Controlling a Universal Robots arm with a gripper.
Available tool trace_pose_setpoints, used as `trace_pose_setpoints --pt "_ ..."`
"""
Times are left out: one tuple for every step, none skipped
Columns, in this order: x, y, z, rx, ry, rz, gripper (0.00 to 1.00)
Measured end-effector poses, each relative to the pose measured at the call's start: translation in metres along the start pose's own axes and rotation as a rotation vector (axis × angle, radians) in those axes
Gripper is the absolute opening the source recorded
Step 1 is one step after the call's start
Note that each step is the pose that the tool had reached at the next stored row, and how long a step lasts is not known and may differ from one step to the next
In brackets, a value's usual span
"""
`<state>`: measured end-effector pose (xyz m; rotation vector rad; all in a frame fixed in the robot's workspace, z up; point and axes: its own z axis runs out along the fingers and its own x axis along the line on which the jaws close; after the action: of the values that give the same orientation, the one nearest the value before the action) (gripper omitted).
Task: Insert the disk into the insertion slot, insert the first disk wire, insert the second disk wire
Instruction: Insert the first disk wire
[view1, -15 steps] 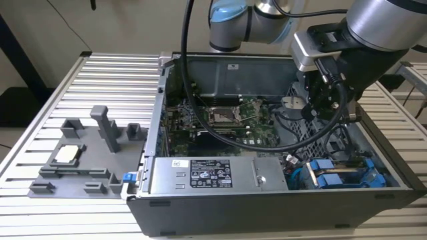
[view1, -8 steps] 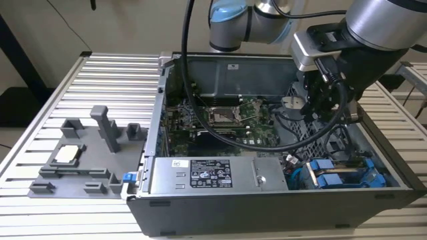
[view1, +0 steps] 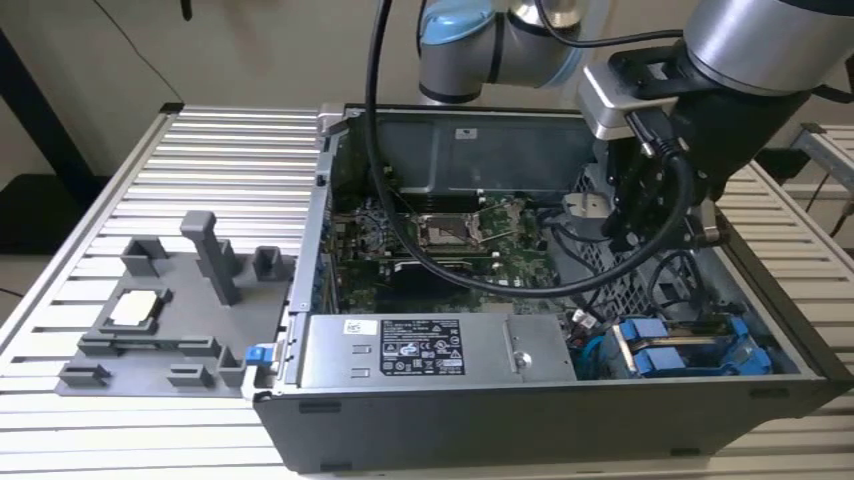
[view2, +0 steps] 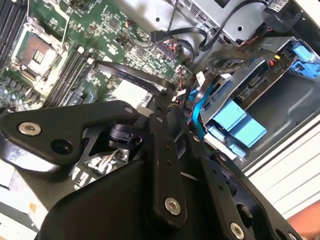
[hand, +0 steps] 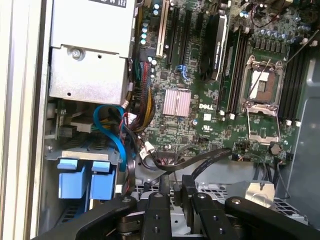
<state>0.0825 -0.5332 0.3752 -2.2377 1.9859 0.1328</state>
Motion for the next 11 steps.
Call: trace_pose_setpoints --pt "-0.0001 0.0000 0.0004 0.0028 0.0001 0.000 0.25" --pt "-0.0001 0.0000 0.0011 0.0059 0.0003 -0.001 0.25" --pt "-0.0001 0.0000 0.0018 0.0098 0.0008 -0.002 0.25" --pt "-0.0001 0.0000 0.0023 0.0145 0.0010 -0.002 0.25" --pt "0.0000 0.0000 0.0026 0.0203 0.0007 -0.003 0.25" --pt "0.0000 0.0000 0.0028 0.0274 -0.0005 -0.004 0.25" --pt "0.0000 0.0001 0.0032 0.0343 -0.0034 -0.005 0.25" --pt "0.0000 0.0000 0.0034 0.0405 -0.0074 -0.006 0.25" --pt "0.0000 0.0001 0.0036 0.0448 -0.0099 -0.007 0.22" --pt "0.0000 0.0000 0.0036 0.0484 -0.0119 -0.007 0.22" --pt "0.0001 0.0000 0.0037 0.0508 -0.0147 -0.007 0.16"
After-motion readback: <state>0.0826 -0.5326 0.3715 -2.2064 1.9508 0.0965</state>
